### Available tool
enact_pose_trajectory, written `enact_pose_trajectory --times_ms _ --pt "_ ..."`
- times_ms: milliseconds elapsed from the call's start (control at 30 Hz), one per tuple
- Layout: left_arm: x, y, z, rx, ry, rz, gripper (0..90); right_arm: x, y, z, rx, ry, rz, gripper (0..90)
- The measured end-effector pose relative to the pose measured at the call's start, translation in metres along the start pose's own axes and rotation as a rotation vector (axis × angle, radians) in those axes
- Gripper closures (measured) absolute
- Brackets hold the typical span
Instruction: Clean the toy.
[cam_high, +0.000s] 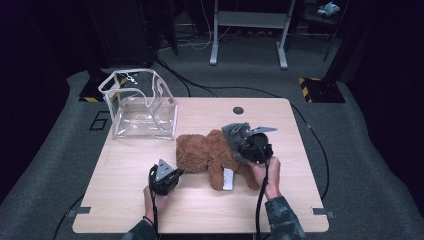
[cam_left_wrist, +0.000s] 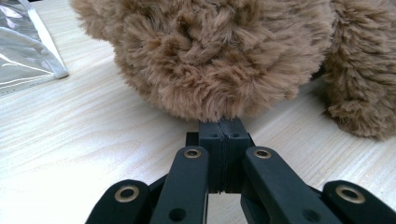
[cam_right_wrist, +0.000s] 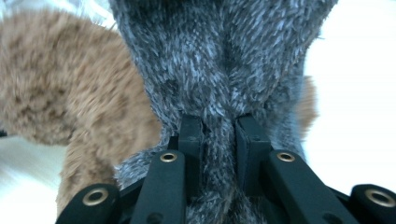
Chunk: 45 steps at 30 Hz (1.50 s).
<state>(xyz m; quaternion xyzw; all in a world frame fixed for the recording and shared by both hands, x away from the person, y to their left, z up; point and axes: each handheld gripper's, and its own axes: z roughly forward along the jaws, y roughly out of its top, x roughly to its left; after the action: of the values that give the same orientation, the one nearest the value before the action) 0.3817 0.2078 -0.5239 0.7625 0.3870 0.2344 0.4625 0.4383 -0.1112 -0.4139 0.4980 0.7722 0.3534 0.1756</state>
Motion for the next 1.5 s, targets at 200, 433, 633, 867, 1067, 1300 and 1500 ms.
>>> enact_pose_trajectory --times_ms 200,433,633,867,1067,1300,1500 --pt "0.0 0.0 0.001 -0.01 0.003 -0.007 89.7 0.023 0.01 0.008 -0.015 0.059 -0.04 75.2" --pt "0.0 0.0 0.001 0.001 0.001 -0.001 89.7 0.068 0.032 0.021 -0.016 0.118 -0.096 75.1" --pt "0.001 0.0 0.001 -0.008 0.006 -0.01 89.7 0.095 0.042 0.038 0.019 0.127 -0.179 75.1" --pt "0.002 0.0 -0.001 -0.003 -0.003 -0.007 89.4 0.072 0.038 0.017 0.018 0.017 -0.181 75.1" --pt "0.002 0.0 0.0 -0.005 0.006 -0.02 88.2 0.024 0.012 -0.011 -0.002 -0.124 -0.064 75.1" --pt "0.004 0.001 0.0 0.028 0.001 -0.048 66.6 -0.003 -0.015 0.006 0.024 -0.052 0.022 75.2" --pt "0.0 0.0 -0.013 0.035 0.003 -0.129 32.3 -0.009 -0.022 -0.013 -0.031 -0.042 0.045 75.0"
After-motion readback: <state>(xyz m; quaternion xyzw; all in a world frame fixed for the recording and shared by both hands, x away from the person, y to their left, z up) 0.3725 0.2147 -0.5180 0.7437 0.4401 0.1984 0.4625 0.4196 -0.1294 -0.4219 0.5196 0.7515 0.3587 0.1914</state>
